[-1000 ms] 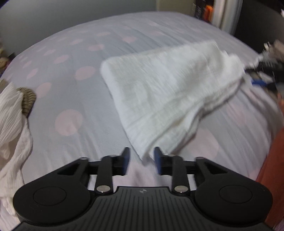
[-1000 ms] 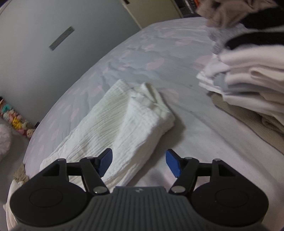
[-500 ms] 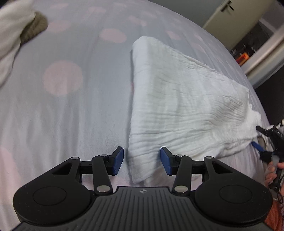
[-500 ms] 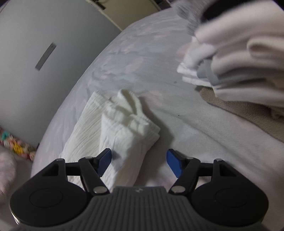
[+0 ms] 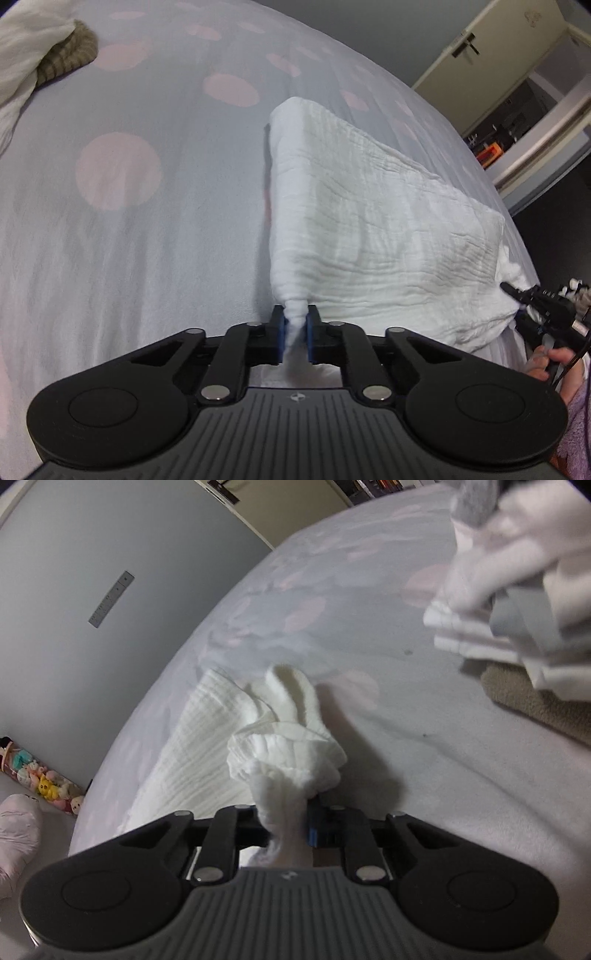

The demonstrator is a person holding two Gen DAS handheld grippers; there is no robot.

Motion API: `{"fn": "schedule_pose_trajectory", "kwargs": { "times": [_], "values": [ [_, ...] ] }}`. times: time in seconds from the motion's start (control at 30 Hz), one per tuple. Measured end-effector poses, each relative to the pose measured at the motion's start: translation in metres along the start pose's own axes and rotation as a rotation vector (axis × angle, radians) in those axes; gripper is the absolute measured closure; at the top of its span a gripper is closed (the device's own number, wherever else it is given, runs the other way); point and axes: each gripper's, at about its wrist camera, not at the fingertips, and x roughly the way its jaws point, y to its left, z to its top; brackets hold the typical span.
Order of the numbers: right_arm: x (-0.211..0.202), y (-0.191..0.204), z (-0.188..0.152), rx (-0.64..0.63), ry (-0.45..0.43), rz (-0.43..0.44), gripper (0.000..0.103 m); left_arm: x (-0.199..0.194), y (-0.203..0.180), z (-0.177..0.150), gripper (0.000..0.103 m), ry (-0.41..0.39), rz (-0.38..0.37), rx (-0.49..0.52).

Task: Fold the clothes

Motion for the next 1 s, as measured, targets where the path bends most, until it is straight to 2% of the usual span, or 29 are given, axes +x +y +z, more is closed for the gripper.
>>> {"fn": "schedule_pose_trajectory", "kwargs": {
  "times": [0.27,0.37,0.47,0.57,0.67,0.8,0.9,1.0],
  "values": [
    [-0.046,0.030,0.004,0.035,0.044,-0.005,0.085,-0.067,-0.022,0.034,0.098,-0.023,0.042,0.112],
    [-0.068,0.040,-0.003,0.120,0.090,-0.007,0.086,-0.096,-0.023,0.040,0.098,-0.001,0.070,0.143],
    [-0.099,0.054,-0.018,0.095,0.114,-0.034,0.086,-0.124,-0.023,0.035,0.098,0.035,0.103,0.188],
    [-0.125,0.067,-0.043,0.007,0.150,-0.048,0.086,-0.143,-0.016,0.023,0.098,0.074,0.152,0.211],
    [-0.139,0.069,-0.065,-0.053,0.194,-0.072,0.085,-0.146,-0.003,0.010,0.098,0.119,0.184,0.200],
    [-0.154,0.076,-0.087,-0.182,0.221,-0.132,0.085,-0.143,-0.005,-0.003,0.098,0.155,0.233,0.225],
    [-0.149,0.086,-0.092,-0.291,0.258,-0.186,0.083,-0.135,-0.011,-0.008,0.098,0.183,0.276,0.243],
    [-0.147,0.086,-0.098,-0.346,0.268,-0.238,0.080,-0.129,-0.014,-0.009,0.097,0.193,0.291,0.222]
  ]
}}
